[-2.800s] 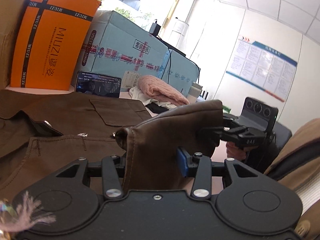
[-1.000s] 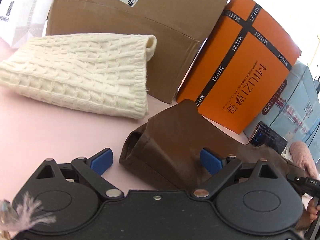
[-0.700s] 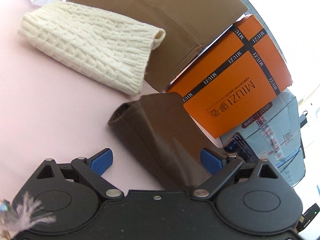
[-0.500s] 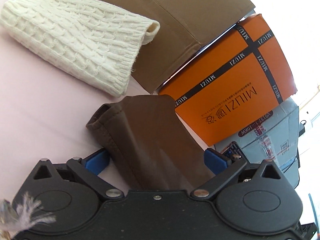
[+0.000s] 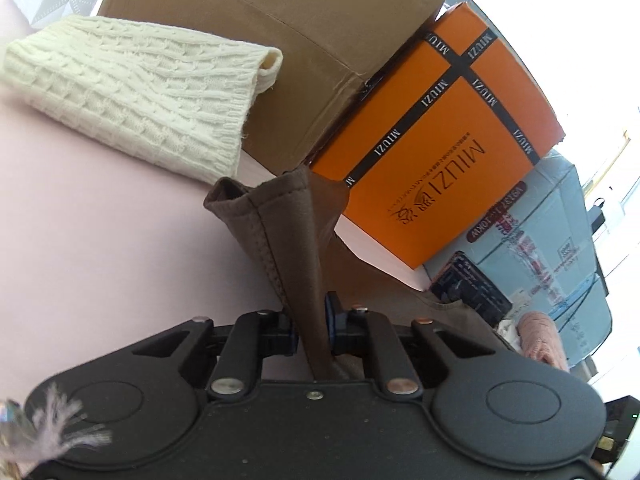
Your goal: Fold clothes
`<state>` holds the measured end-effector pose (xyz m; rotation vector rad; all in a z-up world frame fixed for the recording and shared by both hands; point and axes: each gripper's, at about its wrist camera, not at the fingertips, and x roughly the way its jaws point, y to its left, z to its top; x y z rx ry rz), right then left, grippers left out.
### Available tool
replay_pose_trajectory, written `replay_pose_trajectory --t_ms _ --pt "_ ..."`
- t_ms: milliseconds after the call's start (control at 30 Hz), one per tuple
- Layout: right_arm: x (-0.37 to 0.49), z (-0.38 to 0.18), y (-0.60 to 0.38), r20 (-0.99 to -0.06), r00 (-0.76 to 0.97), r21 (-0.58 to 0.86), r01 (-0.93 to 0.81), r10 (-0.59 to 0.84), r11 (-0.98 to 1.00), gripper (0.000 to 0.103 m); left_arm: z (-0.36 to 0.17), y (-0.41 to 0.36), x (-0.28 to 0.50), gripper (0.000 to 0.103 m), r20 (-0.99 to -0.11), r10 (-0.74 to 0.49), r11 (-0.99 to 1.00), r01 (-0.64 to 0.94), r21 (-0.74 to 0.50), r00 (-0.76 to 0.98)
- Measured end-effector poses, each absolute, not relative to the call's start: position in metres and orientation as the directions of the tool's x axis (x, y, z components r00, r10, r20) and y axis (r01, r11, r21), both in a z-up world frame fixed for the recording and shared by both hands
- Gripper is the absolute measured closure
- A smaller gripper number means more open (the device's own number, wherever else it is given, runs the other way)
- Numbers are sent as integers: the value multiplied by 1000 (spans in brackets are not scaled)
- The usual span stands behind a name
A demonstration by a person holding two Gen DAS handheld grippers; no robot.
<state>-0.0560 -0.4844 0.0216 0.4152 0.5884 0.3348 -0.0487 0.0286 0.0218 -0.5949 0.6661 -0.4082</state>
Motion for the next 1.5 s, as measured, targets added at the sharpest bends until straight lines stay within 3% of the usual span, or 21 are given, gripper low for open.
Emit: replay_pose_trajectory --t_ms 200,367,467,500,533,600,700,733,800,833,867,933,967,1100,1300,1367,1500 --pt "-67 22 -485 -458 758 489 -221 464 844 20 14 56 -105 95 -440 -534 731 133 -669 722" --pt "-82 36 -458 -446 732 474 -294 514 830 20 22 91 -109 95 -440 -391 792 53 -608 809" --pt "-80 43 -445 -419 736 464 -331 533 822 20 20 98 -103 90 -452 -382 780 19 -626 806" --pt "-78 45 -441 -416 734 464 -337 537 819 20 17 99 -100 78 -452 -395 764 13 -645 800" --pt "-75 45 -437 -416 732 462 -341 539 819 20 13 99 -98 58 -450 -413 744 8 -668 792" --pt "-68 42 -432 -423 733 451 -339 532 826 20 6 96 -96 43 -408 -452 700 32 -713 794" --pt "-55 27 -435 -453 747 463 -270 487 844 20 7 77 -89 22 -390 -467 726 92 -682 794" --pt "-51 21 -437 -455 746 476 -257 486 841 20 8 69 -86 21 -398 -469 748 115 -654 788" --pt "-48 16 -439 -455 749 483 -246 481 840 20 10 56 -79 28 -421 -444 793 128 -595 791" --pt "-48 16 -438 -454 752 478 -247 478 843 20 11 53 -76 51 -435 -415 814 112 -571 799" --pt "-49 16 -438 -453 755 472 -248 474 846 20 12 50 -73 66 -447 -385 833 95 -546 807" --pt "-49 16 -436 -454 766 452 -243 455 858 20 19 45 -73 87 -425 -353 859 110 -499 833" --pt "-49 16 -436 -454 767 448 -244 454 860 20 24 43 -74 90 -402 -345 870 129 -476 848" --pt "-49 16 -436 -452 769 447 -244 452 861 19 57 14 -93 93 -246 -379 895 286 -343 892" --pt "-49 16 -436 -444 774 450 -243 452 859 19 90 -49 -130 93 -87 -574 815 558 -158 814" --pt "-50 17 -436 -441 776 451 -244 452 859 20 90 -77 -142 92 -94 -640 768 637 -63 762" --pt "-56 24 -445 -408 819 447 -207 404 870 20 66 -127 -163 91 -214 -723 644 753 138 657"
